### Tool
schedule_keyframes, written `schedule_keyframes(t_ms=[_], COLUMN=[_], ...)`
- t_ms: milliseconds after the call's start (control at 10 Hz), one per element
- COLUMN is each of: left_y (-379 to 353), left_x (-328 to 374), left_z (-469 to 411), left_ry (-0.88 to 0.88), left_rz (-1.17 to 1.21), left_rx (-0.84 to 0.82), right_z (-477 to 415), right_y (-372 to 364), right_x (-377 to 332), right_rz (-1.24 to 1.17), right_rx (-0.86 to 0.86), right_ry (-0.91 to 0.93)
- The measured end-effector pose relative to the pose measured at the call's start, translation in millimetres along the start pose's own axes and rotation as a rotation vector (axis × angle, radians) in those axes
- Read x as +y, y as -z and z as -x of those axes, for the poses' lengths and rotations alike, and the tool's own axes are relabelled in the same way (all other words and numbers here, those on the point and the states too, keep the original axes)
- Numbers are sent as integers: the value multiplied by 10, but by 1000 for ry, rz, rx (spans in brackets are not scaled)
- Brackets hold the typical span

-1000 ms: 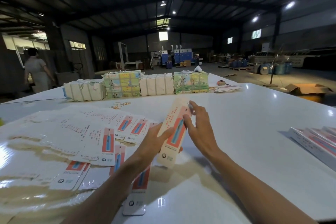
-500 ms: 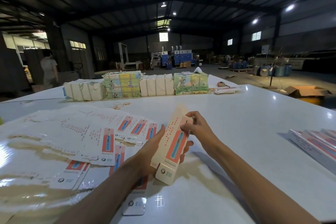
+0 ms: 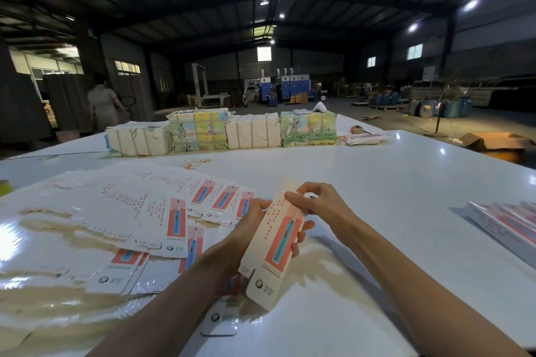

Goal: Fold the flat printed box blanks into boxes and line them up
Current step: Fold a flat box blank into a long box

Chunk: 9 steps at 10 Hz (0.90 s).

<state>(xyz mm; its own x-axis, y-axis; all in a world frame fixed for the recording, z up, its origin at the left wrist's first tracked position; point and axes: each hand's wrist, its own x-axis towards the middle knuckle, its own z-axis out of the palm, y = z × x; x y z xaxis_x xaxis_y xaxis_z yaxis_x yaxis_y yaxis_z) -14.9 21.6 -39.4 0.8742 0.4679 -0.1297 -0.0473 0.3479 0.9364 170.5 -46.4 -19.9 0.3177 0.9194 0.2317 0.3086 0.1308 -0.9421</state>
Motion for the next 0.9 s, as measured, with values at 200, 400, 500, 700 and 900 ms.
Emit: schedule_keyframes(t_ms=[200, 400, 500, 700, 900], left_y=[25, -52, -94, -90, 83], left_x=[43, 39, 19, -23, -47], left_z=[98, 98, 65, -16, -24], left_ry=[-119, -128, -152, -176, -210], left_rz=[-109, -30, -26, 13, -13], left_rx=[83, 47, 42, 59, 365], right_z=[3, -5, 14, 6, -11], right_y=[57, 101, 108, 12, -105], right_x=[-23, -47, -97, -91, 21], right_rz=[-63, -87, -199, -536, -512], right_rx=[-51, -58, -57, -83, -113], right_ry=[-4, 47, 80, 65, -37])
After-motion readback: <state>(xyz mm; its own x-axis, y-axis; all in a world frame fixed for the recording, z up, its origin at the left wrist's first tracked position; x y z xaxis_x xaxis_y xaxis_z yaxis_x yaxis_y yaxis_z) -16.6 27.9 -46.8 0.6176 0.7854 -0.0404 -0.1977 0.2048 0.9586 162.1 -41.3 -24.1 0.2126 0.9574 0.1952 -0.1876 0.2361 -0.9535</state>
